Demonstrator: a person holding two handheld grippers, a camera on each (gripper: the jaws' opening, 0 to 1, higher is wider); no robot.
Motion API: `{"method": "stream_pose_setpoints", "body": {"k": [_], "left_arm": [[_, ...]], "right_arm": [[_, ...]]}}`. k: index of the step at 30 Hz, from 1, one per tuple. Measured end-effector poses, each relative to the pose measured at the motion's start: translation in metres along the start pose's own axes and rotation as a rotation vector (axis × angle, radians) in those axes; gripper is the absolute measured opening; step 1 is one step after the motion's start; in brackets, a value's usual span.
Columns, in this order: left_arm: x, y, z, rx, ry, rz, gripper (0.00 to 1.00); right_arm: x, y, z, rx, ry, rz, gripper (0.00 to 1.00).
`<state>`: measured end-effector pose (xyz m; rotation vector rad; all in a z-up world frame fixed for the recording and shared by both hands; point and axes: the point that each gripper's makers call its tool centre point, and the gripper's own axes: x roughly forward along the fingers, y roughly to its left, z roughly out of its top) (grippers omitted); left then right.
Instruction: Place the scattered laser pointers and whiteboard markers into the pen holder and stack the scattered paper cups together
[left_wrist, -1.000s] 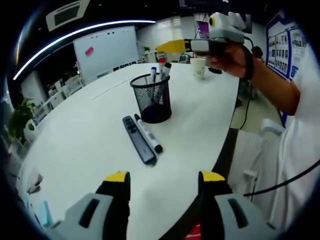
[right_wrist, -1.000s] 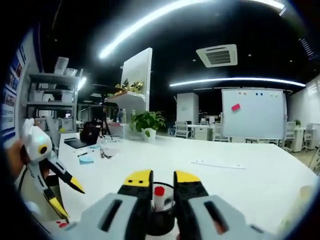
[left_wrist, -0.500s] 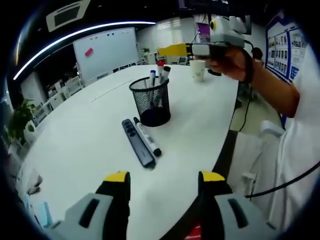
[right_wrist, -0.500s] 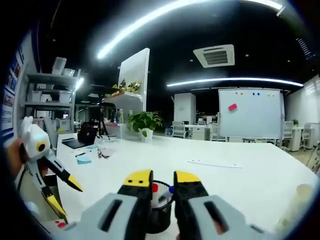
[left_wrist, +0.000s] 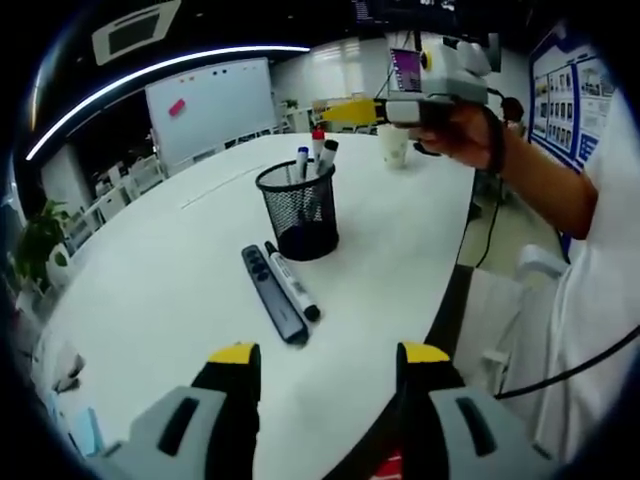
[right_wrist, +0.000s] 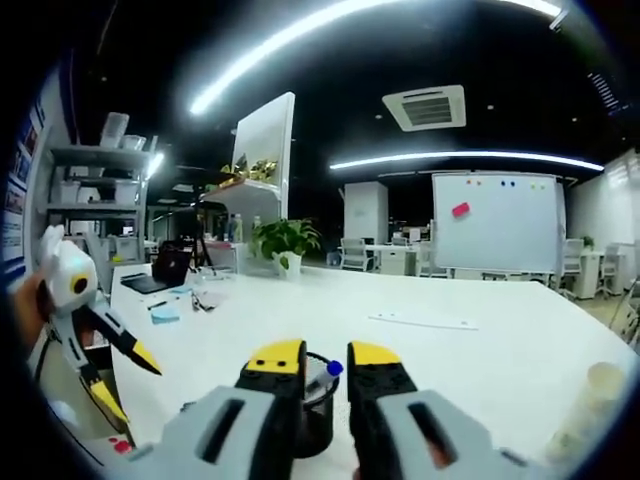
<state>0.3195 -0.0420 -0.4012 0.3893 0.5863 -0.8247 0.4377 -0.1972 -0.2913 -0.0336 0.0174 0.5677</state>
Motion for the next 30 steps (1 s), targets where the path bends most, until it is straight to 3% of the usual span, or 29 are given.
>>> {"method": "stream_pose_setpoints", "body": {"k": [15,30], "left_arm": [[0.000,0.005,0.004,-0.044,-0.036,0.020,0.54],[-0.001,0.028,0.012,-0.118,-0.100,0.112,0.51]], "right_arm": [[-0.004,-0.007,-0.006,0.017,0.006,-0.013,0.17],[-0.011,-0.014,-0.012,0.021,0.018,-0.033,0.17]]}}
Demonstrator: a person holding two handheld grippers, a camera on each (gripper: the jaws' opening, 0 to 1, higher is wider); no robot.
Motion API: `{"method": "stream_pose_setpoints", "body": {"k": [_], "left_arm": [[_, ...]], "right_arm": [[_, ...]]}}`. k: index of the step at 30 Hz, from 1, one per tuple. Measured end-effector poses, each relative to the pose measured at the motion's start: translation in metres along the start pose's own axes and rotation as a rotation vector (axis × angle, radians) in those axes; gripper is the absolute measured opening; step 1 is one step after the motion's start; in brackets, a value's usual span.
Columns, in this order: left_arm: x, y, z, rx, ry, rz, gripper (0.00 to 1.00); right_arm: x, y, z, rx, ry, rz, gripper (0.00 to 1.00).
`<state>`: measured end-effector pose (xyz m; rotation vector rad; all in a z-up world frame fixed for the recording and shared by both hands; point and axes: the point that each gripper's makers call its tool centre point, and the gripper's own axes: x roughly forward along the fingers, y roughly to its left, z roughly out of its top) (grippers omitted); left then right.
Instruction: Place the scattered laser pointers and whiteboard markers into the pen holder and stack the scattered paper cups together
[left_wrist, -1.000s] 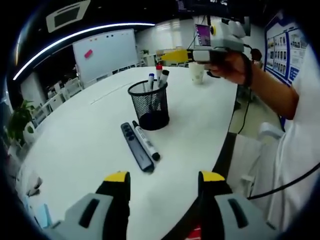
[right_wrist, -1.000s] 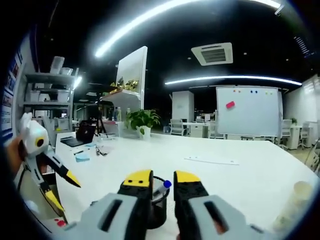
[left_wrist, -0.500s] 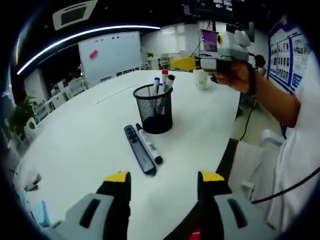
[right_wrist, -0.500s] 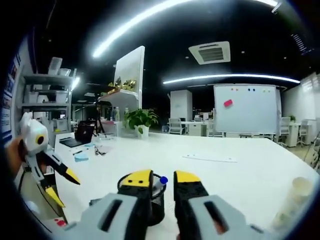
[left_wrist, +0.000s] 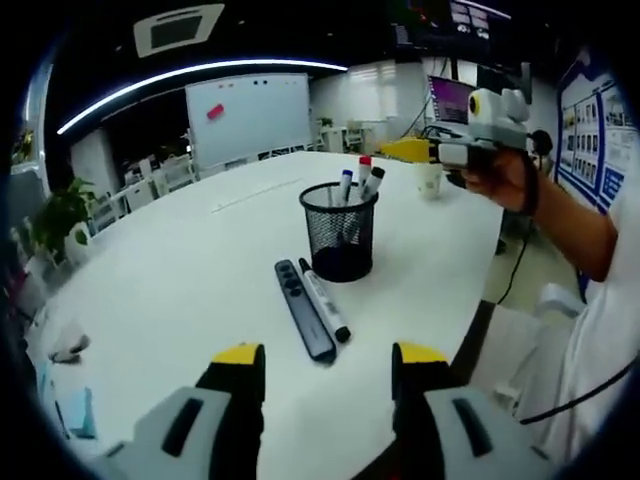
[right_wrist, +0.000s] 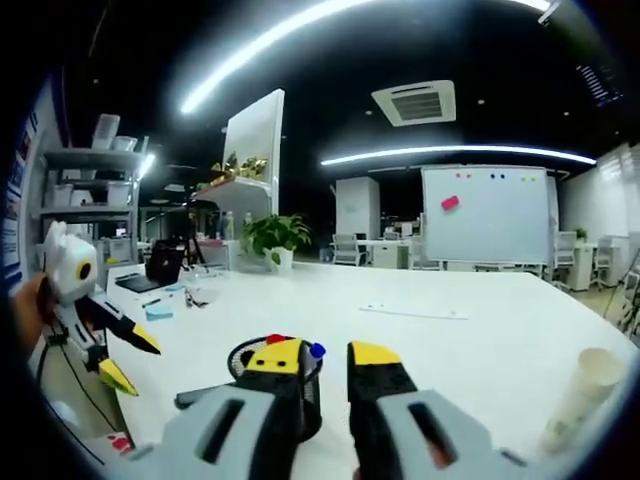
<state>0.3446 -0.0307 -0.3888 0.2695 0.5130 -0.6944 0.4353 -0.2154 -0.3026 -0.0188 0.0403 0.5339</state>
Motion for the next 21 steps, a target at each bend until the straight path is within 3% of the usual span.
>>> {"method": "stream_pose_setpoints", "body": {"k": [10,21], "left_arm": [[0.008,0.001,-0.003,0.009,0.003,0.038,0.50],[0.015,0.005,-0.005,-0.074,-0.045,0.070,0.46]], "right_arm": [[-0.003,-0.003,-0.002,0.002,0.002,-0.008,0.17],[-0.004,-0.005,-0.001,0.001,0.003,-0.013,0.17]]}}
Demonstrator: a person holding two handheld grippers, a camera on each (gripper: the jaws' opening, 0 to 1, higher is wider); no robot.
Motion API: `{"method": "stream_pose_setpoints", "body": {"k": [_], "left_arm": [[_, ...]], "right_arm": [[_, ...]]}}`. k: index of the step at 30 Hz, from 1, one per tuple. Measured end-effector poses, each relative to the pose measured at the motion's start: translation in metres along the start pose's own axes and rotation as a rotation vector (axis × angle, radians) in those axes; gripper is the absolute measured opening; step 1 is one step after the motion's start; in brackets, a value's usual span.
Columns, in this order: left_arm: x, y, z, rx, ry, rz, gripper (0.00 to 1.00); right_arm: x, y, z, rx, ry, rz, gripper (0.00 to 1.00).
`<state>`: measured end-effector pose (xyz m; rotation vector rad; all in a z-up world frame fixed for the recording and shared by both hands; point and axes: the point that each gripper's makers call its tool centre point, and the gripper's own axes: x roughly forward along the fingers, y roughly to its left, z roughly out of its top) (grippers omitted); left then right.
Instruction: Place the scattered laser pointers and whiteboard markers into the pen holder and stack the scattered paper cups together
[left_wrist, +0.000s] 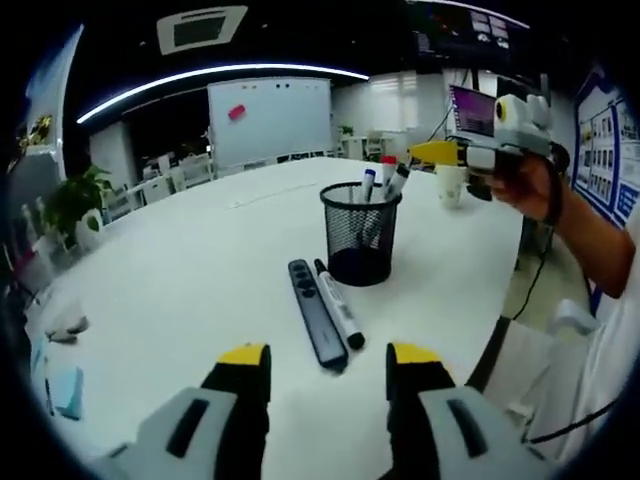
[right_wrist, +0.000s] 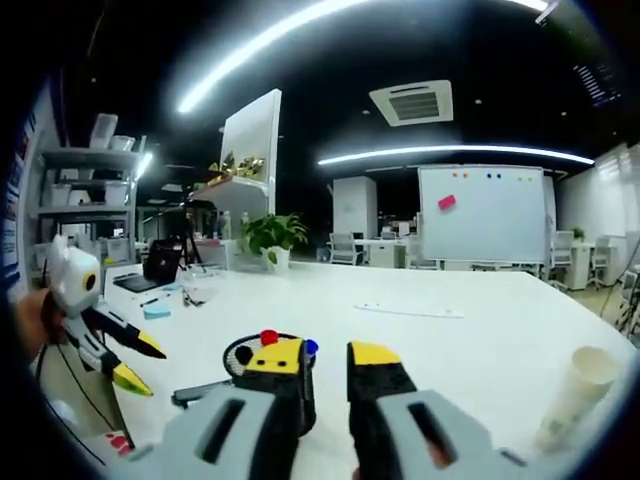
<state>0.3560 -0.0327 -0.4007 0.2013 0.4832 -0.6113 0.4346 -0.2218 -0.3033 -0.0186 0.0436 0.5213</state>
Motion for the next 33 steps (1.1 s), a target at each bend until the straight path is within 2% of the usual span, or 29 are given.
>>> {"method": "stream_pose_setpoints", "body": {"k": [4,9,12,23,29,33], "left_arm": [[0.000,0.006,-0.007,-0.027,0.000,0.019,0.46],[0.003,0.006,-0.001,-0.052,-0.036,0.032,0.46],[0.006,0.004,0.001,-0.038,-0.052,0.034,0.45],[0.013,0.015,-0.009,-0.075,-0.044,0.084,0.44],[0.018,0.013,-0.012,-0.063,-0.036,0.092,0.40],[0.021,0.007,-0.015,-0.059,-0.035,0.070,0.41]], "right_arm": [[-0.001,0.001,0.000,-0.004,0.000,0.000,0.17],[0.000,-0.002,-0.002,-0.001,0.007,-0.005,0.17],[-0.001,-0.002,-0.002,-0.002,0.007,-0.004,0.17],[-0.005,-0.008,-0.004,0.001,0.013,-0.020,0.17],[-0.006,-0.008,-0.004,0.007,0.013,-0.019,0.16],[-0.006,-0.009,-0.005,0.003,0.017,-0.019,0.16]]}}
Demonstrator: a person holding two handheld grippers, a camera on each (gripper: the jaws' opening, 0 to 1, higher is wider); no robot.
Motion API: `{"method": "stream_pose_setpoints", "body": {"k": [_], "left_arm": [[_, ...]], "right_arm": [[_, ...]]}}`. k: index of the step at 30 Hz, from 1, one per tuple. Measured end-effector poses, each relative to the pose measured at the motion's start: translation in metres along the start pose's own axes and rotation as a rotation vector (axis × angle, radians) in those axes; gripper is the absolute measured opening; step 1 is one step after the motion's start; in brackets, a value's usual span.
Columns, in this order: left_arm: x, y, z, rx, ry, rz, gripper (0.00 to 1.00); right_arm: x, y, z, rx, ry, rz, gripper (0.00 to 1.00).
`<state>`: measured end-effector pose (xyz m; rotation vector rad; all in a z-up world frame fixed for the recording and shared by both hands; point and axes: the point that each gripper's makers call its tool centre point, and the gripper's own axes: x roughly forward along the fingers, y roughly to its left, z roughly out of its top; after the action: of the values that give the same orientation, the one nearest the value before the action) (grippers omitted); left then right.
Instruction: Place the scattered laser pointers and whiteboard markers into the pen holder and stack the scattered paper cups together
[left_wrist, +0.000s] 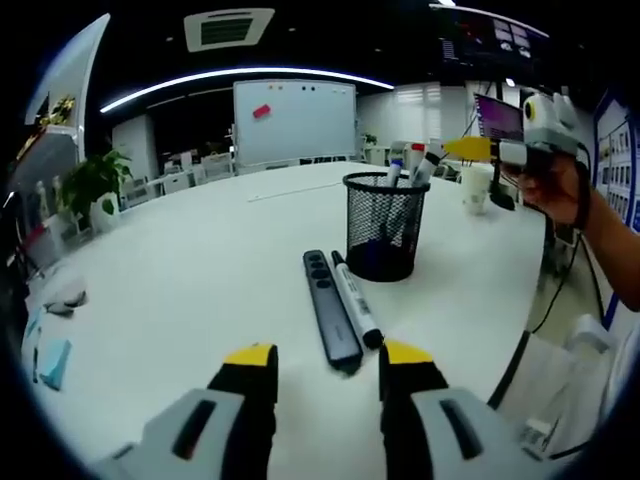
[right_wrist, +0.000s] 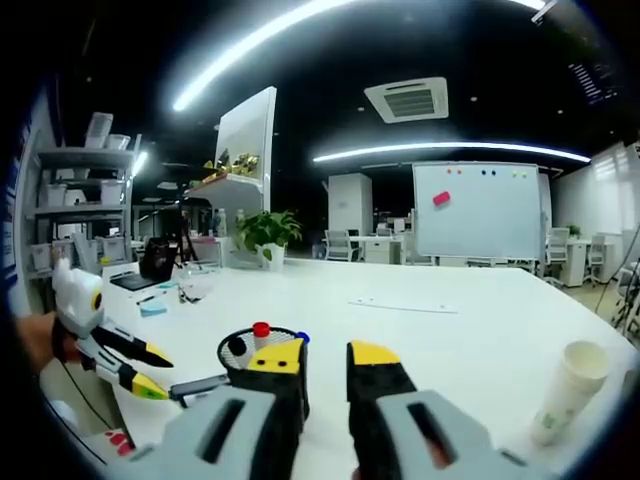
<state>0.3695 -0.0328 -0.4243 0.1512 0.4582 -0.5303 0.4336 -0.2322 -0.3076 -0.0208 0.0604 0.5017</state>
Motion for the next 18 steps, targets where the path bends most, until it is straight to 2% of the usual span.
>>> {"method": "stream_pose_setpoints", "body": {"k": [3,8,9,15,18], "left_arm": [[0.0014,0.0016,-0.0034,-0.005,0.001,0.008,0.41],[0.0029,0.0010,0.0007,-0.040,-0.024,0.001,0.39],[0.0046,0.0016,0.0013,-0.020,-0.031,-0.006,0.39],[0.0095,0.0022,-0.0057,-0.020,-0.019,0.003,0.37],[0.0101,0.0044,-0.0074,-0.035,-0.023,0.015,0.32]], "right_arm": [[0.0000,-0.0015,-0.0010,0.001,0.004,-0.001,0.16],[0.0000,-0.0022,-0.0015,0.001,0.007,-0.002,0.16],[0.0001,-0.0030,-0.0010,-0.001,0.007,-0.002,0.16],[-0.0026,-0.0065,0.0038,-0.001,-0.001,-0.013,0.16],[-0.0038,-0.0085,0.0021,-0.001,0.003,-0.017,0.16]]}}
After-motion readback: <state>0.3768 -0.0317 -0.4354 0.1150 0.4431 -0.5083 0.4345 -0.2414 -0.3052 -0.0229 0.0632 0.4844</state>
